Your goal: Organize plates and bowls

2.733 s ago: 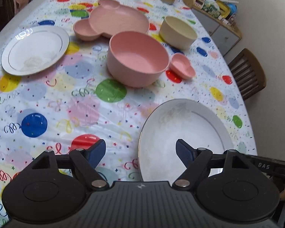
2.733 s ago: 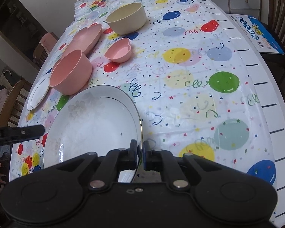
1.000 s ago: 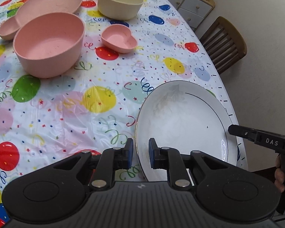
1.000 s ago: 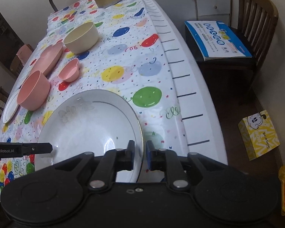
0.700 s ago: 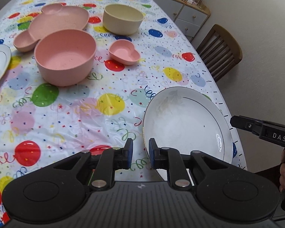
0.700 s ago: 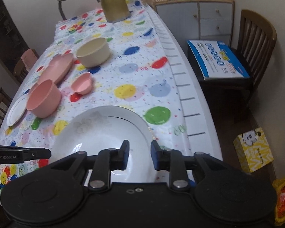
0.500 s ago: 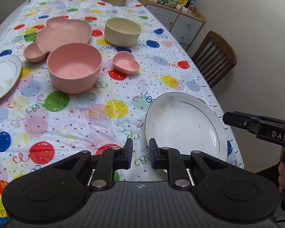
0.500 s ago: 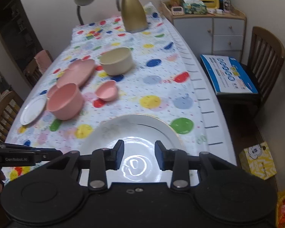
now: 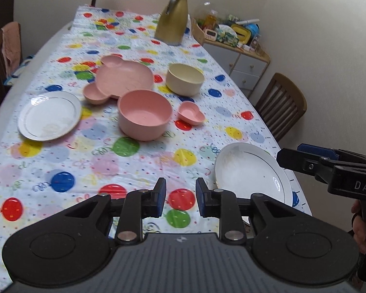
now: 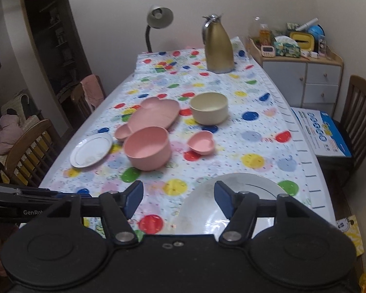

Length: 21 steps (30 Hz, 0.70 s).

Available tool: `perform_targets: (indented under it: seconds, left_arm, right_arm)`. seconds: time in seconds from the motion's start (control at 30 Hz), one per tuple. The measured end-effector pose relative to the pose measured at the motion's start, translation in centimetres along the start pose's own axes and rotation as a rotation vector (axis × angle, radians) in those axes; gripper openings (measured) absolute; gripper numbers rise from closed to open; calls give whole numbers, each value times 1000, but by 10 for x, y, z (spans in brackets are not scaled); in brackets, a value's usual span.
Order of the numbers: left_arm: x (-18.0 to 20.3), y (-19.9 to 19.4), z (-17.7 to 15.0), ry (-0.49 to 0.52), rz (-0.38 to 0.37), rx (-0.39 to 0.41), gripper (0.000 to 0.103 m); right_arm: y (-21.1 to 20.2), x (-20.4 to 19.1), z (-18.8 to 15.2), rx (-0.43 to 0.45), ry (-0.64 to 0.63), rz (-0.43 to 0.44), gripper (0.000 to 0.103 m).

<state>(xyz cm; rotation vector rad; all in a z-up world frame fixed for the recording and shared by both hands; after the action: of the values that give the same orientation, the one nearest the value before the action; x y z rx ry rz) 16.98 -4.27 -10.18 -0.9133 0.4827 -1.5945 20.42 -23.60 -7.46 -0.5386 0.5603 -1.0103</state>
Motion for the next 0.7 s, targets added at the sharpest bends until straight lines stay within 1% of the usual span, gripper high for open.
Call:
perform_targets:
  seconds: [0.03,0.07,0.1,0.2,0.23,0.27,0.33,0.37,0.5,0.63,0.7]
  left_arm:
    - [-4,-5,1,-4,5,10,25]
    - [-8,-12,1,-8,10,22,25]
    - [-12,-17,2,-11,17,34,25]
    - [-25,-34,2,-21,38,65,32]
    - [-29,-40,2,-25,48,77,38]
    - [-33,-45,2,-26,57,89,49]
    - [-41,-57,4,-30,84,126,62]
    - [-46,-63,4,-31,95,141,63]
    - [-63,-74,5,-57,128,157,63]
    - [-81,-80,7,-88,172,178,70]
    - [-90,-81,9,-100,196,186,72]
  right_arm:
    - [-1,-7,1,6,-8,4,72]
    - [-3,-15,2,13,-19,7,74]
    - [-4,-22,3,20,-30,11,76]
    - [-8,-47,7,37,-65,34,81]
    - [-9,-55,8,43,-78,38,82]
    - [-10,-63,10,48,-91,43,84]
    - [-11,-79,13,61,-119,55,90]
    - [-11,-85,14,67,-130,62,91]
    - [-9,-110,18,83,-160,86,96]
    - [-2,-126,23,87,-175,103,102]
    - [2,-133,26,98,-187,109,102]
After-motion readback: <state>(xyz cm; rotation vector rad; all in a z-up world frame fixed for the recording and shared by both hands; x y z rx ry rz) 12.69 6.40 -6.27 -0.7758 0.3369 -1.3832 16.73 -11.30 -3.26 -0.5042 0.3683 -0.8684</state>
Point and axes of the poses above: each gripper's, at about its wrist camera, not at the fingertips, and y roughly the way its jaws point, x to its right, z to its top, the point moved 9 cm from there along y, roughly the way its jaws point, and after that the axes turned 3 degrees about -x, right-handed, at the moved point
